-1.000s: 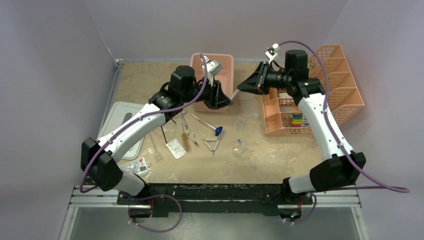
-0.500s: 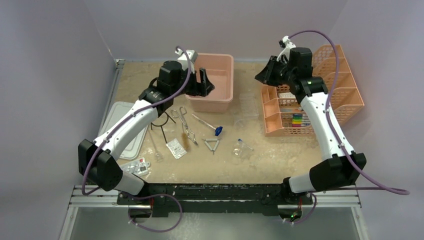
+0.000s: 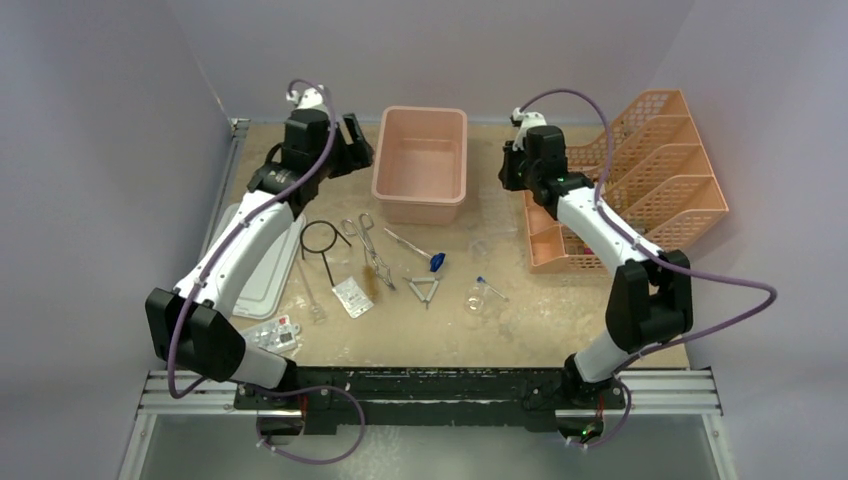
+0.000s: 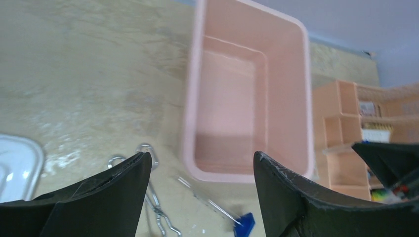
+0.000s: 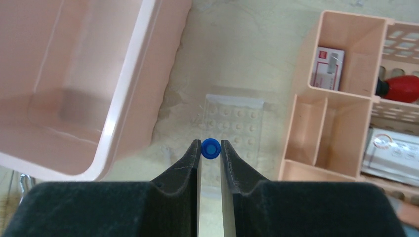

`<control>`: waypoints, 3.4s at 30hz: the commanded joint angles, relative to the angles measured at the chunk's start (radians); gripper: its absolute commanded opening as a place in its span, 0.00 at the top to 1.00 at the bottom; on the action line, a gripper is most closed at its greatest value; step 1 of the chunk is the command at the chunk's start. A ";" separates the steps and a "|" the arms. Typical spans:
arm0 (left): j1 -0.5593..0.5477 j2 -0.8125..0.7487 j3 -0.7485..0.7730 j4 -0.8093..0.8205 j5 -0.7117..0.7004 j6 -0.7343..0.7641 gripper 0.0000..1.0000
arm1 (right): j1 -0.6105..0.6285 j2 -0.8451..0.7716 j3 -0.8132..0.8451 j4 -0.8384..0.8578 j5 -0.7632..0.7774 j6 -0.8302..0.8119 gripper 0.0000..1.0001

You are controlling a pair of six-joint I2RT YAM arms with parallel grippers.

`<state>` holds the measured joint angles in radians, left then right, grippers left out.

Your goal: Organize the chemistry lab equipment

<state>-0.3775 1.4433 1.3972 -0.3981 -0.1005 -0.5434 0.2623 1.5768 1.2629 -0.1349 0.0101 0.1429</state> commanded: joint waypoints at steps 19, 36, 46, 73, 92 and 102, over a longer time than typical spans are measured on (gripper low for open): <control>0.318 -0.056 -0.043 -0.009 -0.003 -0.181 0.27 | 0.052 0.160 -0.083 0.432 0.042 -0.068 0.86; 0.339 -0.032 -0.064 -0.002 0.013 -0.199 0.28 | 0.054 0.234 -0.101 0.504 0.040 -0.084 0.87; 0.342 -0.050 -0.085 -0.001 0.017 -0.203 0.28 | 0.054 0.210 -0.121 0.488 0.053 -0.092 0.87; 0.348 -0.074 -0.124 0.002 0.015 -0.201 0.29 | 0.055 0.222 -0.139 0.498 0.026 -0.117 0.88; 0.351 -0.084 -0.166 0.022 0.021 -0.209 0.29 | 0.055 0.271 -0.211 0.682 0.153 -0.121 0.88; 0.355 -0.066 -0.145 0.028 0.032 -0.195 0.29 | 0.056 0.302 -0.206 0.696 0.165 -0.125 0.86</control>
<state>-0.0330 1.3899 1.2304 -0.4175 -0.0807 -0.7414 0.3141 1.8748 1.0584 0.5316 0.1440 0.0322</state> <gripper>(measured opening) 0.712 0.178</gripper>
